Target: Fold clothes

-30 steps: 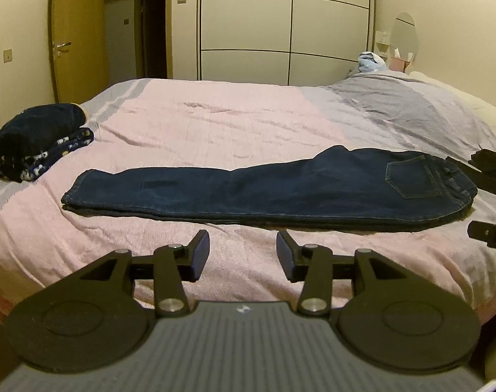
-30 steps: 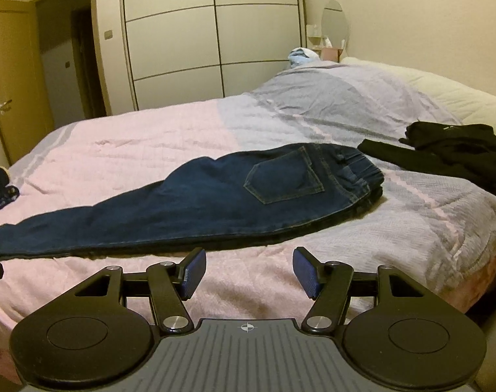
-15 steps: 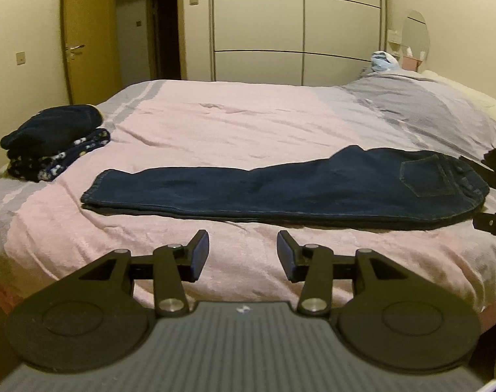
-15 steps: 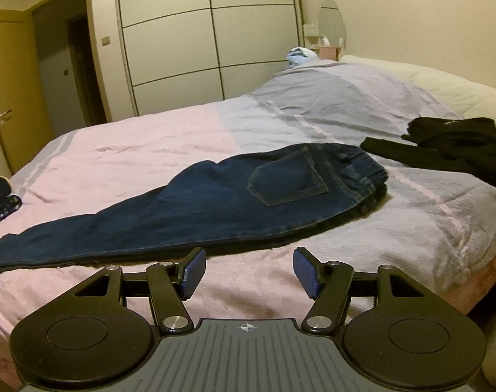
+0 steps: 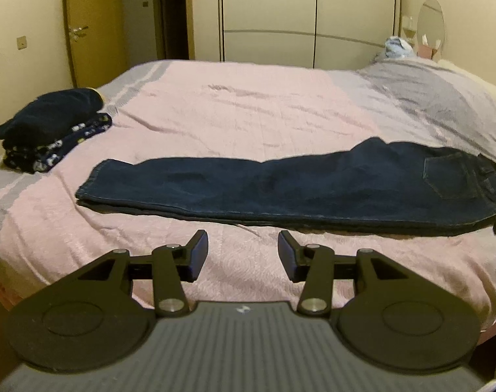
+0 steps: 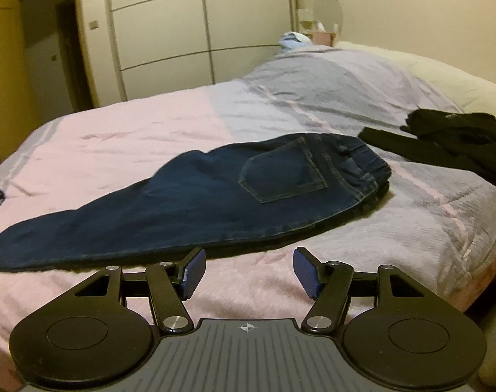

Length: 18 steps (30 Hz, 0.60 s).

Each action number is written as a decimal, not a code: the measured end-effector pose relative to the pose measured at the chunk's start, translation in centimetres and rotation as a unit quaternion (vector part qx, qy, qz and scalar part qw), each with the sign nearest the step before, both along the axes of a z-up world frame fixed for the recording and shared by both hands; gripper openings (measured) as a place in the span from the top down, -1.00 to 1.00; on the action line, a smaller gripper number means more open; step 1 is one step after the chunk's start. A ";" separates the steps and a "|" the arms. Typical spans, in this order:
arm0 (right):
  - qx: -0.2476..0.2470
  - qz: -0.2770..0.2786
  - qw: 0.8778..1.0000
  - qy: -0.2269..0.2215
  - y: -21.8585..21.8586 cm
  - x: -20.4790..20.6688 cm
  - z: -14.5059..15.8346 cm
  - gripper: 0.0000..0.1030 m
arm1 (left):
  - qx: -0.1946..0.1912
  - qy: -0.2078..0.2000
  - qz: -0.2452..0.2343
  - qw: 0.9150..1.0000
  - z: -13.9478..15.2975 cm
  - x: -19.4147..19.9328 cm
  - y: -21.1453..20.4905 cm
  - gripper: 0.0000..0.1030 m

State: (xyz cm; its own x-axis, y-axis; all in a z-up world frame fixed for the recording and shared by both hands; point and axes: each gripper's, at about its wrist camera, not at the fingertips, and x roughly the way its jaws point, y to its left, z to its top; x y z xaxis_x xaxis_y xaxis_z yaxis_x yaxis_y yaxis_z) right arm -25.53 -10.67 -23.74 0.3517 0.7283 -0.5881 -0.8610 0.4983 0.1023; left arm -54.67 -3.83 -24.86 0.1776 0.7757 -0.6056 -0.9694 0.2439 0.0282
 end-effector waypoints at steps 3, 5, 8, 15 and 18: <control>-0.010 -0.006 1.000 0.005 1.6 0.5 -0.4 -0.22 | -0.017 0.002 0.003 1.000 -0.8 0.1 2.0 0.17; -0.021 -0.003 1.000 0.006 2.8 0.8 -0.9 -0.22 | -0.026 0.003 0.009 1.000 -1.5 0.0 3.2 0.17; -0.043 0.001 0.999 0.003 4.5 1.0 -2.0 -0.22 | -0.041 0.008 0.018 0.999 -2.6 -0.2 5.2 0.17; -0.086 -0.001 0.996 -0.004 7.6 2.0 -4.7 -0.22 | -0.064 0.011 0.039 0.997 -4.7 -1.4 9.1 0.17; -0.075 0.002 0.997 0.000 8.4 2.7 -5.2 -0.22 | -0.052 0.000 0.028 0.998 -5.0 -2.3 9.9 0.19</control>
